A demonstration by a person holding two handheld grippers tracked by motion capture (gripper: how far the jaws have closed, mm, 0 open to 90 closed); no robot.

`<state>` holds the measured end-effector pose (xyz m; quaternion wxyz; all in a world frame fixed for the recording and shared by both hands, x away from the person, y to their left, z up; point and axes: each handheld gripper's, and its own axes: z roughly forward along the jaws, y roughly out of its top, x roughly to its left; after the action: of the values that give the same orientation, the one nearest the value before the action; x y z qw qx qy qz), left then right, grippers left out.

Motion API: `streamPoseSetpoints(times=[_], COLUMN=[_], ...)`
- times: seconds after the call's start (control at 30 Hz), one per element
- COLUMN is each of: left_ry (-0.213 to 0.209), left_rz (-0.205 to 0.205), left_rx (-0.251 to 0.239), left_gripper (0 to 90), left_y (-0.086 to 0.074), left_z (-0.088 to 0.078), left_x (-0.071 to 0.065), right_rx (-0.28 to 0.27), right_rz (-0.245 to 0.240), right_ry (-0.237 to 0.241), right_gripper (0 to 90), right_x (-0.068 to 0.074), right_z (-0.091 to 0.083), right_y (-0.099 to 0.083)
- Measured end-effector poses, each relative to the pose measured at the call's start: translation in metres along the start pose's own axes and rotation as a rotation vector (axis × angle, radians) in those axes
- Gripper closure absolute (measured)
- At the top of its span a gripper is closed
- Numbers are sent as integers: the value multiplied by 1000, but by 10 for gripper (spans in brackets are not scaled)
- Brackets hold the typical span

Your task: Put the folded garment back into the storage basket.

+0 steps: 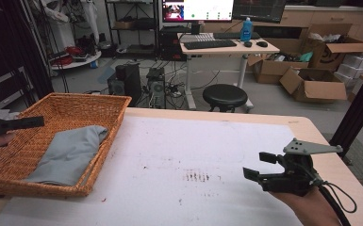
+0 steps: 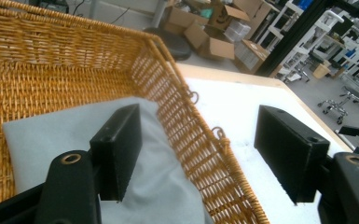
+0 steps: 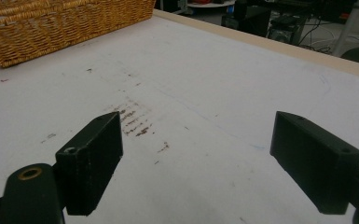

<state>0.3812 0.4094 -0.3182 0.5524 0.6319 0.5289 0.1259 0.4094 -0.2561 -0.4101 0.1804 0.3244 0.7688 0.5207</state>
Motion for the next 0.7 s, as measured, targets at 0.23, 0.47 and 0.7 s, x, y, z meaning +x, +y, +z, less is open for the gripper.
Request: streamPoseSetpoints(times=[0.23,0.47,0.7], left_ry=[-24,-122,-227], left_rz=[48,137,229], left_rx=[2,-13,-4], left_gripper=[188,159,160], left_y=[5,10,12], left_z=[4,15,35], left_x=[-26,-73,-122], right_rx=[-13,-35,-62], right_rz=[-8,-26,-37], right_ry=[3,6,11], right_gripper=[165,153,151], right_x=[2,6,10], right_z=[-3,-8,-18], right_y=[5,15,27])
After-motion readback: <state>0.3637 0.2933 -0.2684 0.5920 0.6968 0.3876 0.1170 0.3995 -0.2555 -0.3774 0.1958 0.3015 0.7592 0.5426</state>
